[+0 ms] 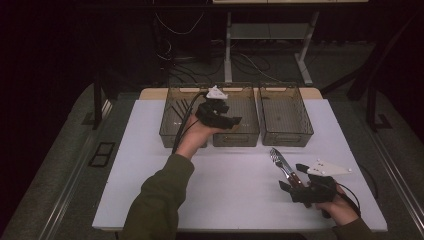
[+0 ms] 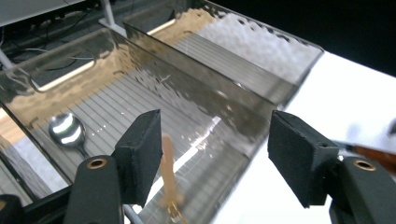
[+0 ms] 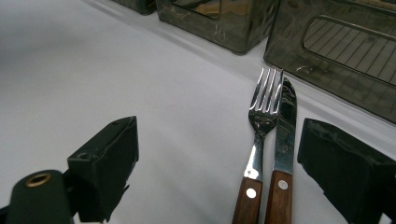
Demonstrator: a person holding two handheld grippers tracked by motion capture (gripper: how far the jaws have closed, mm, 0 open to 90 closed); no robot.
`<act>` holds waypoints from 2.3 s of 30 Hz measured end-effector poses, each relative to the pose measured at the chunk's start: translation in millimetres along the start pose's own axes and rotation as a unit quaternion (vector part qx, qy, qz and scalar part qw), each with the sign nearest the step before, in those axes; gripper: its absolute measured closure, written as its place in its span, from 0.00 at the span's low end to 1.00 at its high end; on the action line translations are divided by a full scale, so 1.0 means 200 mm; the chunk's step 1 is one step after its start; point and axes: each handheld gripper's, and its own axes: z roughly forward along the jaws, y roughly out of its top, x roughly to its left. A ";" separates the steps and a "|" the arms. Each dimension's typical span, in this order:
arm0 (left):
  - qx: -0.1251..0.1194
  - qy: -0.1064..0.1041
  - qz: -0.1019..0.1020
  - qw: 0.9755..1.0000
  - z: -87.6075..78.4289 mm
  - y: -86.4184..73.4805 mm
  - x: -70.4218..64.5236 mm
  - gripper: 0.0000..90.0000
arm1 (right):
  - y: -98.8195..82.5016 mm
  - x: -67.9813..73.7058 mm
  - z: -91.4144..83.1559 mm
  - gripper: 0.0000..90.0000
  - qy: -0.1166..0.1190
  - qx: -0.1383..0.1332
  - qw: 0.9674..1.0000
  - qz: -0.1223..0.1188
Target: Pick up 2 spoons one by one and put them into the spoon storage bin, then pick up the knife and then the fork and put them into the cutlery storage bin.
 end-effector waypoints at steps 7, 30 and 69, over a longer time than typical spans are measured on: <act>0.004 -0.002 0.004 1.000 -0.10 -0.14 -0.05 0.32 | 0.00 0.00 0.00 0.14 -0.001 0.002 1.000 -0.002; -0.008 0.011 -0.011 1.000 -0.37 -0.60 -0.16 0.19 | -0.01 -0.01 0.01 0.14 -0.010 0.008 1.000 0.001; 0.011 -0.028 0.000 1.000 -0.48 -0.92 -0.23 0.00 | 0.10 -0.04 -0.02 0.33 -0.042 0.164 0.986 0.004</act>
